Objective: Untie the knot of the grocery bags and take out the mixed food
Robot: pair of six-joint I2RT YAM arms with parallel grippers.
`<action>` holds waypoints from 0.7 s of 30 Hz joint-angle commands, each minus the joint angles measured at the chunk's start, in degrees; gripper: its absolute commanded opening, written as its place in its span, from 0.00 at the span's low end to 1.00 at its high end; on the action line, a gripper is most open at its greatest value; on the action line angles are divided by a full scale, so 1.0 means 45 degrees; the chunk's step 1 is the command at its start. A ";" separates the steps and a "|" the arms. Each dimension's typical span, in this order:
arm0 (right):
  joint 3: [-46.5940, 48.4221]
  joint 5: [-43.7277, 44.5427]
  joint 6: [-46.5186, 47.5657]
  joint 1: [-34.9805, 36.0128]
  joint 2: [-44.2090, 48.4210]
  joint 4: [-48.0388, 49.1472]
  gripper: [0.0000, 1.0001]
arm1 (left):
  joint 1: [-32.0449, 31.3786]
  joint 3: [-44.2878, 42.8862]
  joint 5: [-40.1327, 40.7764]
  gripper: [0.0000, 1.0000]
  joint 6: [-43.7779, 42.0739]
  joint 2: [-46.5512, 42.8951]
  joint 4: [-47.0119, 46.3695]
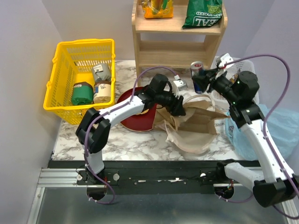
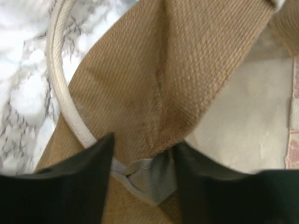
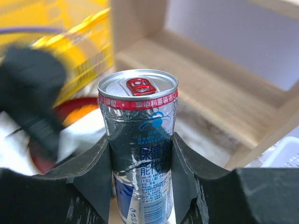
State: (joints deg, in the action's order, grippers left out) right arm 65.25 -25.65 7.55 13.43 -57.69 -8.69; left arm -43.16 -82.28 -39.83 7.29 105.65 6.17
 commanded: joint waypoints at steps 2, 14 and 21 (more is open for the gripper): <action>-0.0672 0.2612 -0.2167 0.0003 -0.1395 0.8526 0.00 | 0.0664 0.1194 0.0355 0.74 -0.2046 -0.1659 0.3485; 0.0185 0.3356 -0.0526 -0.0055 -0.5907 1.4407 0.00 | 0.0665 0.0707 0.0786 0.76 -0.3866 -0.2130 0.6439; 0.1414 0.3921 -0.0428 -0.0094 -0.8369 1.6578 0.00 | 0.0352 0.0199 0.0708 0.76 -0.3944 -0.1544 0.6538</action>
State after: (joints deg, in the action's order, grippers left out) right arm 66.26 -11.88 4.21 13.37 -93.17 51.05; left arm -40.95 -80.05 -37.76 -8.49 96.12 30.72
